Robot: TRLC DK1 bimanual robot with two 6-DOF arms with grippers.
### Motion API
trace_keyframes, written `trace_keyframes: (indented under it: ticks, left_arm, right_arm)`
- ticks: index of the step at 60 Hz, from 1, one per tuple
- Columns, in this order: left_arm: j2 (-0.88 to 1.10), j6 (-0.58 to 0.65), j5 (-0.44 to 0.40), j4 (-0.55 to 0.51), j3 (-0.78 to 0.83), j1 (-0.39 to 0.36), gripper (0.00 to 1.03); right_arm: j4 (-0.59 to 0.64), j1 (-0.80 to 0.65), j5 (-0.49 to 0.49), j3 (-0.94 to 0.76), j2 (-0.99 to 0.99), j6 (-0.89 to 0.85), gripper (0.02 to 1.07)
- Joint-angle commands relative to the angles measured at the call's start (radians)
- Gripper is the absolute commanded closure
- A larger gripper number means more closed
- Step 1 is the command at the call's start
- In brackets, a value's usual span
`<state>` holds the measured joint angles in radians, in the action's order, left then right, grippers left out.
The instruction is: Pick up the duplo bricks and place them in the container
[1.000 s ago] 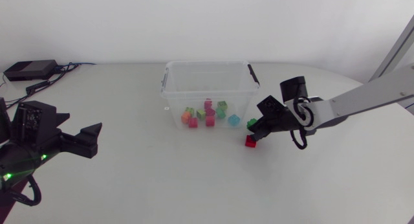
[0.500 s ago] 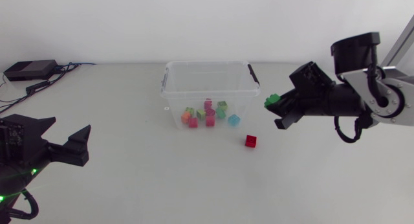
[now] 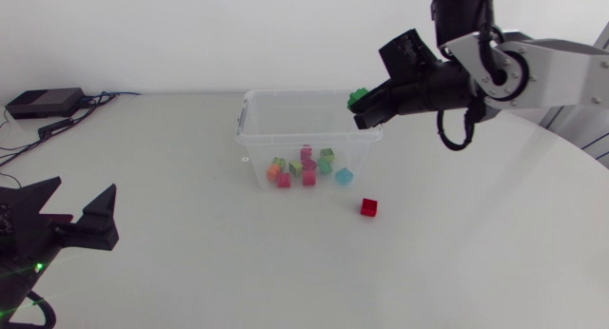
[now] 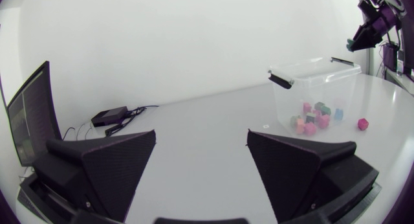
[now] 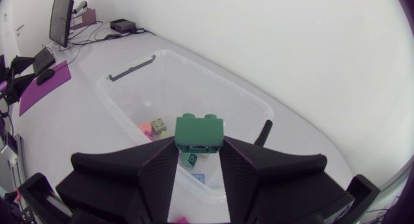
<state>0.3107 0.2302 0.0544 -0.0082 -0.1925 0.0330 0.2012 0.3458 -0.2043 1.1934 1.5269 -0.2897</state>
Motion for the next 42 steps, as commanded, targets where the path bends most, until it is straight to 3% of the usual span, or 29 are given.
trace_keyframes:
  ticks: [1, 9, 13, 14, 15, 18, 31, 42]
  left_arm:
    - [-0.012, -0.035, 0.002, 0.024, 0.031, 0.010, 0.05]
    - [-0.053, -0.048, 0.002, 0.042, 0.056, 0.016, 0.05]
    - [-0.073, -0.052, 0.002, 0.043, 0.068, 0.021, 0.05]
    - [-0.082, -0.052, 0.004, 0.043, 0.074, 0.022, 0.05]
    - [-0.090, -0.052, 0.004, 0.043, 0.076, 0.022, 0.05]
    - [-0.111, -0.052, 0.002, 0.045, 0.085, 0.028, 0.05]
    - [-0.282, -0.058, 0.004, 0.036, 0.145, 0.056, 0.05]
    - [-0.315, -0.058, 0.007, 0.036, 0.166, 0.061, 0.05]
  right_arm:
    - [-0.022, 0.018, 0.016, 0.057, 0.081, 0.037, 0.75]
    - [-0.046, 0.050, 0.048, 0.126, 0.185, 0.044, 0.72]
    - [-0.046, 0.061, 0.068, 0.153, 0.222, 0.046, 0.46]
    - [-0.046, 0.062, 0.077, 0.161, 0.233, 0.046, 0.32]
    - [-0.046, 0.065, 0.082, 0.163, 0.234, 0.047, 0.24]
    - [-0.046, 0.067, 0.089, 0.163, 0.228, 0.047, 0.10]
    - [-0.002, 0.051, 0.075, -0.009, -0.042, -0.019, 0.08]
    - [0.078, -0.004, 0.029, -0.173, -0.235, -0.097, 0.08]
